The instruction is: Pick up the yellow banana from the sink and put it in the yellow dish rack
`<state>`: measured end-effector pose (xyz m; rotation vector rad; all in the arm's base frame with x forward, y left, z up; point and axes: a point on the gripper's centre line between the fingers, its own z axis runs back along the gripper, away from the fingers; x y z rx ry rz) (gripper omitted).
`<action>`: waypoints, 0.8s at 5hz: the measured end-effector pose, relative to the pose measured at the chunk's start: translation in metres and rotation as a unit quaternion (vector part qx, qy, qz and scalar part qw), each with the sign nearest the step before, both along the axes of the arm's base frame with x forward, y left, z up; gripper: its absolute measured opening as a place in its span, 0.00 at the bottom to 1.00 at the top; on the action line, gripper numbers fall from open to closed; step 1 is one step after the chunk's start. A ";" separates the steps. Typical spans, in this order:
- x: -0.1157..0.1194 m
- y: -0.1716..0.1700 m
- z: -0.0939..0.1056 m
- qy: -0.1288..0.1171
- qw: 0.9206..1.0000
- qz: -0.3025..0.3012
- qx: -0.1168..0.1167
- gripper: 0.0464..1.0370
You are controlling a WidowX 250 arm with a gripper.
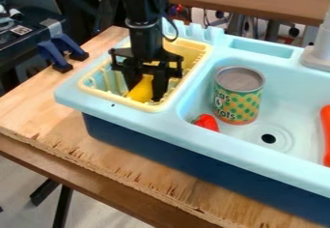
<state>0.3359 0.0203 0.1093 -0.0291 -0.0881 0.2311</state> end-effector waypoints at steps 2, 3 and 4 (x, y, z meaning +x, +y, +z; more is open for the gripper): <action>0.004 0.004 -0.007 0.008 1.000 -0.005 -0.029 0.88; 0.004 0.003 -0.007 -0.004 0.999 0.005 -0.048 0.97; -0.004 0.005 0.013 -0.050 0.996 0.025 -0.072 0.97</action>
